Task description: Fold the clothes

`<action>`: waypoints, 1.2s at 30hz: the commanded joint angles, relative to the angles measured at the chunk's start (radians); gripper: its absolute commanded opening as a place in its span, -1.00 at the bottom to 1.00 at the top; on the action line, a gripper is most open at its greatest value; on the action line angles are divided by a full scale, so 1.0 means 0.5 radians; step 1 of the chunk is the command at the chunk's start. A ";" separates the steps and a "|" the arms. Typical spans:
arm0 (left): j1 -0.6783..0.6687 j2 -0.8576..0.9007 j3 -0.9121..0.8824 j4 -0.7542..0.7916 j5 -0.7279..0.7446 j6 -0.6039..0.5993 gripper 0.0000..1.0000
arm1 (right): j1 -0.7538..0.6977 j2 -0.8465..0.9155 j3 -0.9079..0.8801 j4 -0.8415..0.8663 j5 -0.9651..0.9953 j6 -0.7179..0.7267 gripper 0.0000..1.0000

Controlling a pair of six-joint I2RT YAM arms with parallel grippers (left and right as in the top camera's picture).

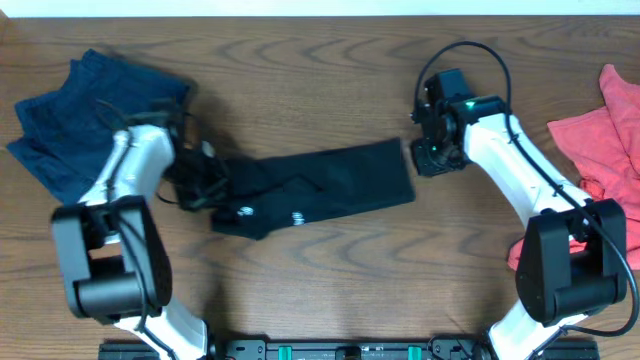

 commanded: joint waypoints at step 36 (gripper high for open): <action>-1.449 0.030 0.790 0.180 -0.471 -0.055 -0.07 | 0.248 0.005 -0.341 0.449 -0.262 0.144 -0.51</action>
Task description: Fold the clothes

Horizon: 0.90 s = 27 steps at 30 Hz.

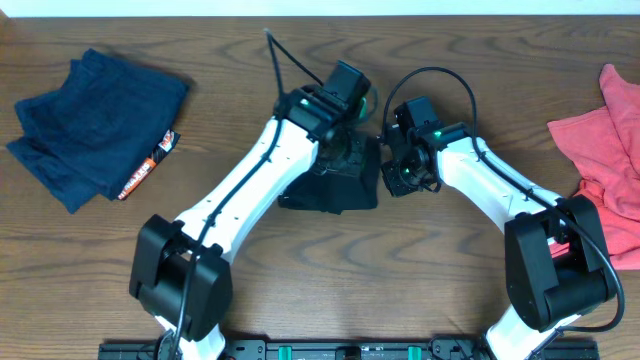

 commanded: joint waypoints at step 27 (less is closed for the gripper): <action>0.725 0.353 0.036 0.001 -0.043 0.097 -0.07 | 0.237 0.115 0.201 -0.203 -0.356 -0.111 -0.41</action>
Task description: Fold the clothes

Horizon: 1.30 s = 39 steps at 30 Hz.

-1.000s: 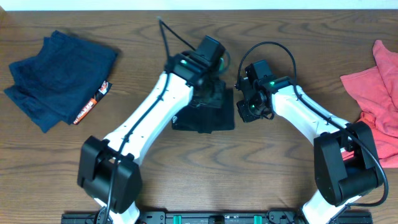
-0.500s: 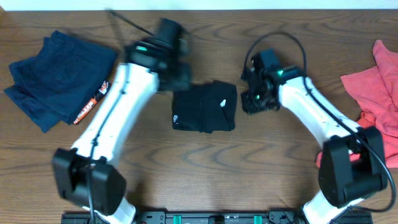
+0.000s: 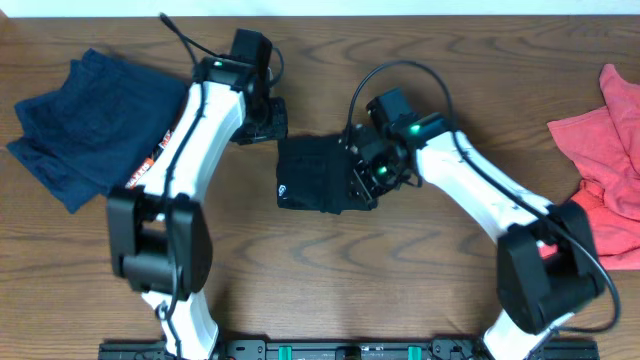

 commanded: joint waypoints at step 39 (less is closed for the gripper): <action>-0.034 0.132 -0.021 -0.728 0.190 -0.089 -0.54 | -0.101 0.133 0.112 -0.155 0.076 -0.141 0.09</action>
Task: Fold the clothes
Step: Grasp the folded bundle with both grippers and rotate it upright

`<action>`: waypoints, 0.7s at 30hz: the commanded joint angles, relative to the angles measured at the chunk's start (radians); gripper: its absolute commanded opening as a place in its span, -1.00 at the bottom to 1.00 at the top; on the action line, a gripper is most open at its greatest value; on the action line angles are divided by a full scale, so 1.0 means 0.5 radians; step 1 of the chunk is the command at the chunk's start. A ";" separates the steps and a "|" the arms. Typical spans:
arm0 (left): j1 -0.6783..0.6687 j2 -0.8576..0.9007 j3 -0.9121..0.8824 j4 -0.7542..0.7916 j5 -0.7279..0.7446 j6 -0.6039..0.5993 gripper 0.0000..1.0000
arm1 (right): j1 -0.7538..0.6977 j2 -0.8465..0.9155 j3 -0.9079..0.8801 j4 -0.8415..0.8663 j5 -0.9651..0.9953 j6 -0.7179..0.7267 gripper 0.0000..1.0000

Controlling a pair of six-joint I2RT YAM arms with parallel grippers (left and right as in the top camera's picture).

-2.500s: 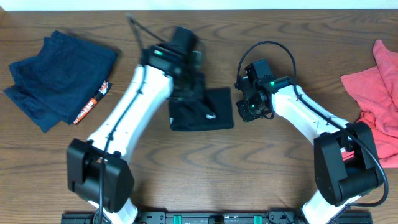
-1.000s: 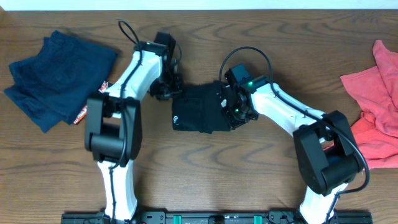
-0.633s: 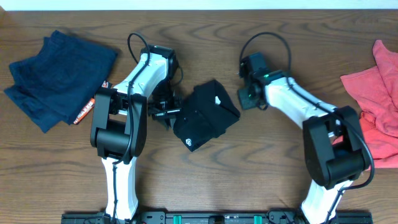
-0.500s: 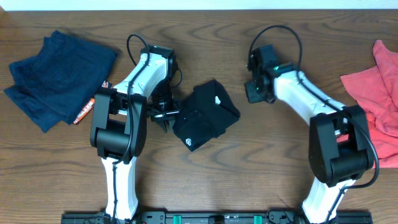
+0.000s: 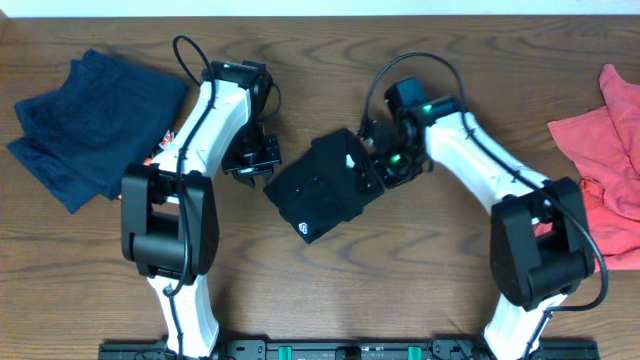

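A black garment (image 5: pixel 322 188) lies folded into a compact square at the table's middle, turned diagonally, with a small white logo near its front corner. My right gripper (image 5: pixel 376 163) sits at the garment's right corner and looks shut on the cloth there. My left gripper (image 5: pixel 250 160) hovers just left of the garment's left corner, apart from it, its fingers spread open and holding nothing.
A folded dark blue garment (image 5: pixel 95 125) lies at the back left, with an orange-and-black tag (image 5: pixel 160 150) at its right edge beside my left arm. A crumpled red garment (image 5: pixel 610 150) lies at the right edge. The table (image 5: pixel 330 290) is brown wood.
The black square has turned from straight to diagonal and shifted slightly toward the front, with my right gripper still at its right side. My left gripper moved from behind-left of it toward its left corner.
The black garment first lay as a long strip with a gripper at each end. Then my left gripper was over at the right end, the strip doubled over. Then the left gripper was off it, leaving a square pack. Now the pack lies diagonal.
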 commanded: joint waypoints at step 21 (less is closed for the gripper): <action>-0.169 0.000 -0.012 0.004 0.124 0.055 -0.53 | -0.065 0.011 0.044 0.664 0.967 0.040 -0.68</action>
